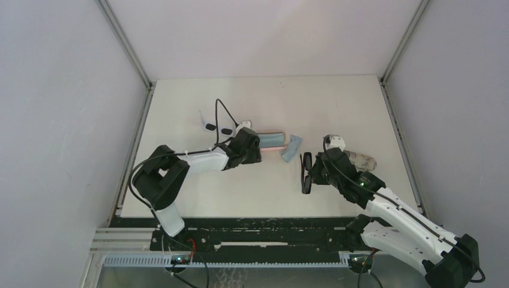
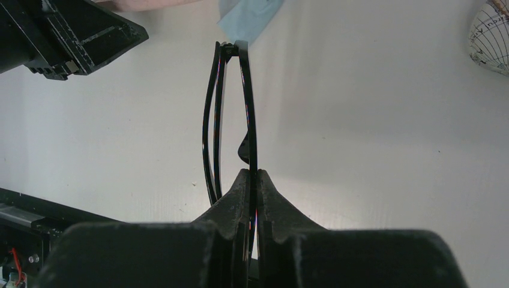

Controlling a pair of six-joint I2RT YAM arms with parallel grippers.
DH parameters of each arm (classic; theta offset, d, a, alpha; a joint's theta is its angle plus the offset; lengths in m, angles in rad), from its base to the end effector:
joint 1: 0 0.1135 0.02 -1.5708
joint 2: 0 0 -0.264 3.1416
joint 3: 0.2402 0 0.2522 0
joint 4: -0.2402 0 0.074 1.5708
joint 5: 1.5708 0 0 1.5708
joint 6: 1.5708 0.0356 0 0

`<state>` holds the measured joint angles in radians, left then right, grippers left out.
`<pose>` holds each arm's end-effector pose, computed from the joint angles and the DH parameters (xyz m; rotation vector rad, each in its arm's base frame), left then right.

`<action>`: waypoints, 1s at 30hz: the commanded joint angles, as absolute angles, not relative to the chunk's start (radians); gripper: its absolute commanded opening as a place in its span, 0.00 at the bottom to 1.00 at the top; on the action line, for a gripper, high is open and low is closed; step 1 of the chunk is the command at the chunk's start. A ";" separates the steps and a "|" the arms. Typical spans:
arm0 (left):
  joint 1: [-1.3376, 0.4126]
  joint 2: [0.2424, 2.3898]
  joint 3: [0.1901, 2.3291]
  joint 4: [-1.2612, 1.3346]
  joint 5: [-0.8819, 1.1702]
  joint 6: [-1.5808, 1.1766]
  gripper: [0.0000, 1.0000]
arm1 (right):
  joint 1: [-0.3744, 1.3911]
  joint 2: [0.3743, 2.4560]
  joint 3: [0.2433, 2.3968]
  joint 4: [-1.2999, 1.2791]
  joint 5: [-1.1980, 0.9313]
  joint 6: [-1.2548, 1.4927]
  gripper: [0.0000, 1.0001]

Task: Organize the sunglasses
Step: Adjust the sunglasses case at the center of the board.

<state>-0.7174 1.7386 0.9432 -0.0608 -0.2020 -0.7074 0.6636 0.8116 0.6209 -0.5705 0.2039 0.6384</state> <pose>0.2682 -0.2246 0.1586 -0.0802 2.4441 -0.4089 0.1376 0.0984 0.2424 0.0733 2.3490 0.4185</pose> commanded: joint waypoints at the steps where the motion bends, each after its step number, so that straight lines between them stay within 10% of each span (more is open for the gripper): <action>1: -0.692 1.746 0.962 -0.028 -0.199 -0.713 0.55 | 0.654 0.799 0.627 -0.516 0.197 0.623 0.00; 30: -0.564 1.839 1.184 -0.101 -0.147 -0.610 0.61 | 0.608 0.790 0.626 -0.506 0.123 0.578 0.00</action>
